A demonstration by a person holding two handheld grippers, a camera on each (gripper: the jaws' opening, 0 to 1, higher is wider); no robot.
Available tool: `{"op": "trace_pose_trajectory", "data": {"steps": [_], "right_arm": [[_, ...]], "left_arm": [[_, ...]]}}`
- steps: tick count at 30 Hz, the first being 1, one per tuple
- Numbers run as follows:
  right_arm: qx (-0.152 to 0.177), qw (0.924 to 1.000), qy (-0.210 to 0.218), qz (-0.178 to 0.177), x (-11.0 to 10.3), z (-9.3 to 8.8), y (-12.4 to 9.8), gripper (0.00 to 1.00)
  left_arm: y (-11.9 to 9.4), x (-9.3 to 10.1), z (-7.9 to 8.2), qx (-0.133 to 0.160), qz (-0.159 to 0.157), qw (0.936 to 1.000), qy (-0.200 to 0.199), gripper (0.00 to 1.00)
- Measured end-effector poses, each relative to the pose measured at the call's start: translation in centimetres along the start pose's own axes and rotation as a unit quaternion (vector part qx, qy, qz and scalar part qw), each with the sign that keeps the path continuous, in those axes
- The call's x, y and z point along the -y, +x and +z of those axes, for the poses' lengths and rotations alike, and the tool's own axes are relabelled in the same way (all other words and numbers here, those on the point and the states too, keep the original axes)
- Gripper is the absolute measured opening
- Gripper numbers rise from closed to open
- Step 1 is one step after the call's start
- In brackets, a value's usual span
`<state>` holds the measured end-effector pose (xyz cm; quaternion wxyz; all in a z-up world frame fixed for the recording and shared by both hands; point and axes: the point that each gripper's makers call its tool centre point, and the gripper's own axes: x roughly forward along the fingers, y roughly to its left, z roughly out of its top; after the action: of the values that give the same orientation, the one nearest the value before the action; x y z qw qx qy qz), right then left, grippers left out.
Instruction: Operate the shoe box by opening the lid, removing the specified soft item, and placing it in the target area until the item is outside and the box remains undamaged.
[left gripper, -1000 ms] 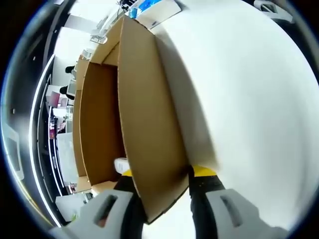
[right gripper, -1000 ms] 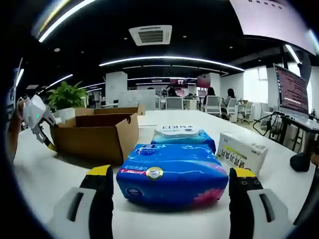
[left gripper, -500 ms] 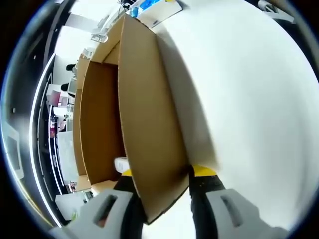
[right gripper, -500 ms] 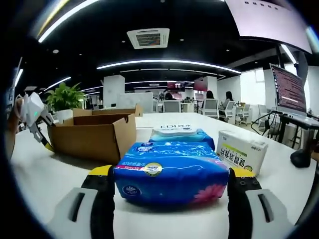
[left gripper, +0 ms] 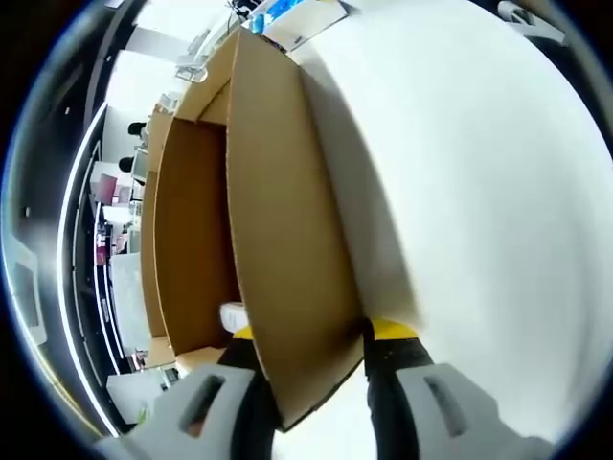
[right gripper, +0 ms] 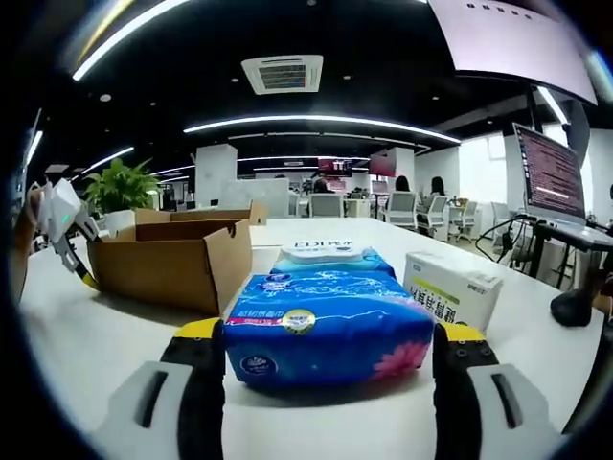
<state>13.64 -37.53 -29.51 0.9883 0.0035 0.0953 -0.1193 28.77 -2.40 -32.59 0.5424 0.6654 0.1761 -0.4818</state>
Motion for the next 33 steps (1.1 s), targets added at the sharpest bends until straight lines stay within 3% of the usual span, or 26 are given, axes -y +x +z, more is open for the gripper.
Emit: {"op": "trace_pose_trajectory", "data": {"steps": [4,7,12,15,18,33], "right_arm": [[0.002,1.0000,-0.006,0.004,-0.1,0.0,0.0,0.92],[0.009,0.9993,-0.033,0.016,-0.3,0.4,0.2,0.96],[0.018,0.9992,-0.017,0.033,0.6,0.6,0.7,0.98],[0.011,0.9978,-0.014,0.063,-0.1,0.3,1.0,0.99],[0.011,0.9975,-0.033,0.061,-0.1,0.3,1.3,1.00],[0.020,0.9985,-0.020,0.047,0.7,0.3,1.4,0.97]], "left_arm": [[0.0,0.0,0.0,0.000,0.000,1.0000,0.000,0.32],[0.0,0.0,0.0,0.000,0.000,1.0000,0.000,0.32],[0.0,0.0,0.0,0.000,0.000,1.0000,0.000,0.32],[0.0,0.0,0.0,-0.001,0.001,1.0000,0.000,0.32],[0.0,0.0,0.0,0.000,0.000,1.0000,0.000,0.33],[0.0,0.1,0.1,0.001,0.001,1.0000,0.000,0.33]]}}
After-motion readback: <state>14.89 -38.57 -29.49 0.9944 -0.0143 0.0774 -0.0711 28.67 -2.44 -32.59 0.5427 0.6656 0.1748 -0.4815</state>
